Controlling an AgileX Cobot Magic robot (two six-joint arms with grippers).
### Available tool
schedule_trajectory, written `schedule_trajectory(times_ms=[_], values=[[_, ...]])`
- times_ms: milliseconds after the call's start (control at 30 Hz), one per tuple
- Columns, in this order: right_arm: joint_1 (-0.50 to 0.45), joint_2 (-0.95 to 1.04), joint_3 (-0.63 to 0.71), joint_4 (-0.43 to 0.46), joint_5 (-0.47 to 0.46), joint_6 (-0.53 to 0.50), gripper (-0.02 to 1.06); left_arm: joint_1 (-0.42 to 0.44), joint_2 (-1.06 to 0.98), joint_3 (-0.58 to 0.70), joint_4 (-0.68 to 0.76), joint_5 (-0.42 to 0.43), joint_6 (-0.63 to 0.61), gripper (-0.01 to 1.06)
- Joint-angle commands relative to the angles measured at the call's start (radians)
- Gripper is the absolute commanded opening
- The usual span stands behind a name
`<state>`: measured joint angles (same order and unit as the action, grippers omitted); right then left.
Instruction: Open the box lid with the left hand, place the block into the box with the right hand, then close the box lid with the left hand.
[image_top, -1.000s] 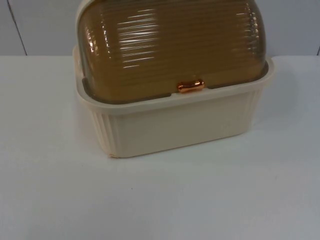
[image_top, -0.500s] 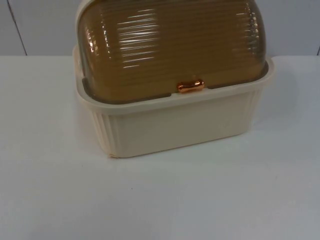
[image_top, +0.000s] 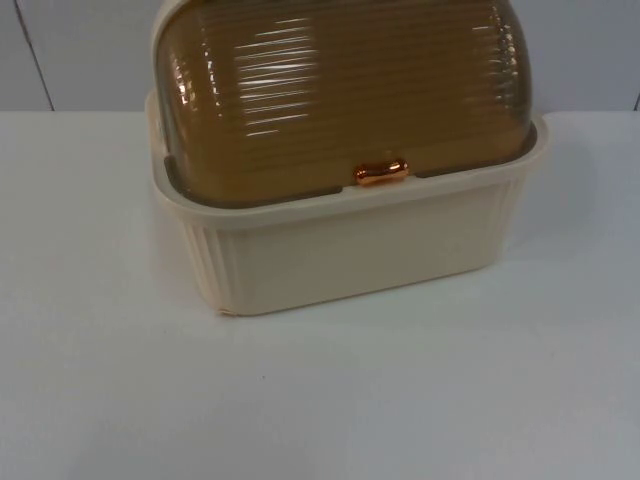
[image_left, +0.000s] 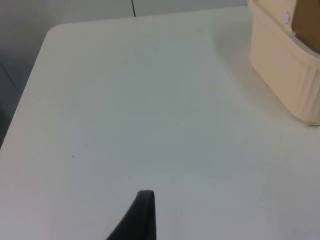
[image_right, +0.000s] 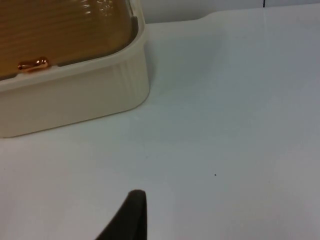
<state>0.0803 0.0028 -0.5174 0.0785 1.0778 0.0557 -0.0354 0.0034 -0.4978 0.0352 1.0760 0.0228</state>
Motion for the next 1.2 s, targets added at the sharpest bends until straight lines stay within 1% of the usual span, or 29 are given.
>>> schedule_trajectory(times_ms=[0, 1167], values=[[0.002, -0.003, 0.003, 0.002, -0.006, 0.004, 1.05, -0.005, -0.003, 0.004, -0.012, 0.000, 0.002, 1.05], [0.002, -0.003, 0.003, -0.024, -0.006, 0.005, 1.05, -0.005, -0.003, 0.004, -0.029, 0.000, -0.005, 1.05]])
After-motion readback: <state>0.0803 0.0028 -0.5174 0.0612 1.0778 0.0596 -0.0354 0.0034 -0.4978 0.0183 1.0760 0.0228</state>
